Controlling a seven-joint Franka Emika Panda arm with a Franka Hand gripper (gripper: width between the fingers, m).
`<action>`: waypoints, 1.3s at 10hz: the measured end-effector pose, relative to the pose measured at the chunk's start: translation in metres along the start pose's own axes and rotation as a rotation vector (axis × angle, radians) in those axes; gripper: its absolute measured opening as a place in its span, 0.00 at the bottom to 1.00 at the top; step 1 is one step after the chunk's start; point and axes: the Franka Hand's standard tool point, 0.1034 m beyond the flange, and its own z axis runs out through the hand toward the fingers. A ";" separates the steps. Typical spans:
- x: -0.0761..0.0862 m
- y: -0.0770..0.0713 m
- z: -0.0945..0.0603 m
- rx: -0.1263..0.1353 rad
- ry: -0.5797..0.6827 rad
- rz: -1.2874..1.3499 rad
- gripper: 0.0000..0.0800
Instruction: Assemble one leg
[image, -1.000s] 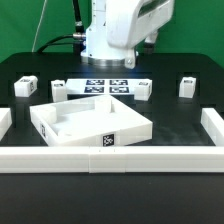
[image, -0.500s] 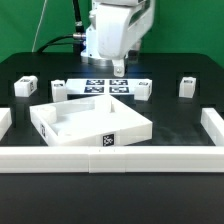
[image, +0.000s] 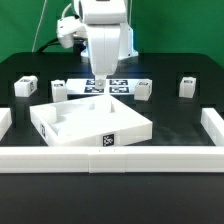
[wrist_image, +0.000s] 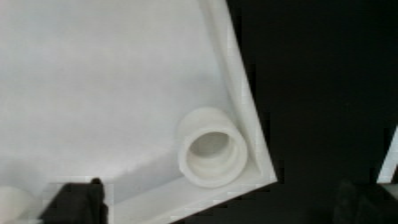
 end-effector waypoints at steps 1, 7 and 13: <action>0.000 0.000 0.000 0.000 0.000 -0.001 0.81; -0.034 -0.008 0.033 -0.001 0.023 -0.260 0.81; -0.037 -0.006 0.061 0.029 0.046 -0.254 0.71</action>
Offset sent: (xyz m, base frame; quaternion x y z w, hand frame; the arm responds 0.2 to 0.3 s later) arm -0.0078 -0.0296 -0.0311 0.0593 0.0901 -0.1857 0.9767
